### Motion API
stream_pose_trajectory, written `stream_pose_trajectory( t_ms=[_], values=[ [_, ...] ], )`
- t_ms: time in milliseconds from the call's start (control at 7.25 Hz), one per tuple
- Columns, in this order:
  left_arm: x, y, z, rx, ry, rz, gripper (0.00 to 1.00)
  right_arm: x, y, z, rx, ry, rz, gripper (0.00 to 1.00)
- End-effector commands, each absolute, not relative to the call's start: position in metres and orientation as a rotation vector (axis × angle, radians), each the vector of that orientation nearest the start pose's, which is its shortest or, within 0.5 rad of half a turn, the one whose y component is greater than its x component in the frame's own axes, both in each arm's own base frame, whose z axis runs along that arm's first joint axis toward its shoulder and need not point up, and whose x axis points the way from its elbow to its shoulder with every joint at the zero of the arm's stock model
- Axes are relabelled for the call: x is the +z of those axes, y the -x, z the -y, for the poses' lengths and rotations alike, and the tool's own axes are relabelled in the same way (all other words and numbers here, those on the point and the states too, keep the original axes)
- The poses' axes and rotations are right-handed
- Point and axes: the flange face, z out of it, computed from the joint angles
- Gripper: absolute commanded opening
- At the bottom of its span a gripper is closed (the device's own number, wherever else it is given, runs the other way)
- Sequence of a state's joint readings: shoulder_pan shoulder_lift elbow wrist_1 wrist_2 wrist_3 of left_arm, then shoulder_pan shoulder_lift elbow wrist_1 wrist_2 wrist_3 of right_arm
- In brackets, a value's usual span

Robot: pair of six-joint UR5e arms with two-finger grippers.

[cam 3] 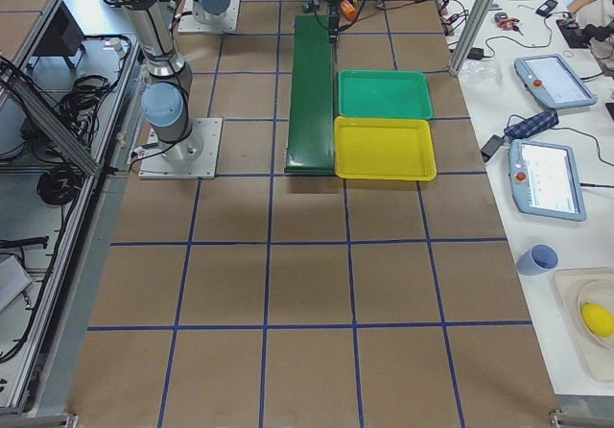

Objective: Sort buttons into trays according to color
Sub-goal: 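Carry the orange cylinder with the left gripper onto the conveyor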

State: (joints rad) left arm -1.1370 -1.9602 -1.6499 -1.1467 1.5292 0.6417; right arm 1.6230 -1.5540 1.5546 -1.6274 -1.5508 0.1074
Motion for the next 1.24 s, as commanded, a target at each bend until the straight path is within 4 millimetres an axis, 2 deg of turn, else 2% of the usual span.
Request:
stream_pose_trajectory(
  t_ms=[0,276,414,552,690,828,1103],
  values=[
    [0.342,-0.062,0.574,0.017,-0.087,-3.242,0.0,0.493,-0.161,0.497,-0.086,-0.085,-3.115,1.0],
    [0.33,-0.004,0.522,0.082,0.048,-3.251,0.0,0.494,-0.161,0.496,-0.086,-0.085,-3.115,1.0],
    [0.335,0.02,0.506,0.077,0.132,-3.248,0.0,0.494,-0.161,0.496,-0.086,-0.085,-3.115,1.0],
    [0.334,0.058,0.502,0.097,0.191,-3.234,0.0,0.494,-0.161,0.496,-0.086,-0.085,-3.115,1.0],
    [0.324,0.095,0.504,0.101,0.235,-3.225,0.0,0.493,-0.161,0.497,-0.086,-0.085,-3.115,1.0],
    [0.316,0.124,0.497,0.07,0.182,-3.222,0.0,0.493,-0.161,0.497,-0.086,-0.085,-3.115,1.0],
    [0.293,0.134,0.488,0.122,0.142,-3.223,0.0,0.494,-0.161,0.496,-0.083,-0.083,-3.115,1.0]
  ],
)
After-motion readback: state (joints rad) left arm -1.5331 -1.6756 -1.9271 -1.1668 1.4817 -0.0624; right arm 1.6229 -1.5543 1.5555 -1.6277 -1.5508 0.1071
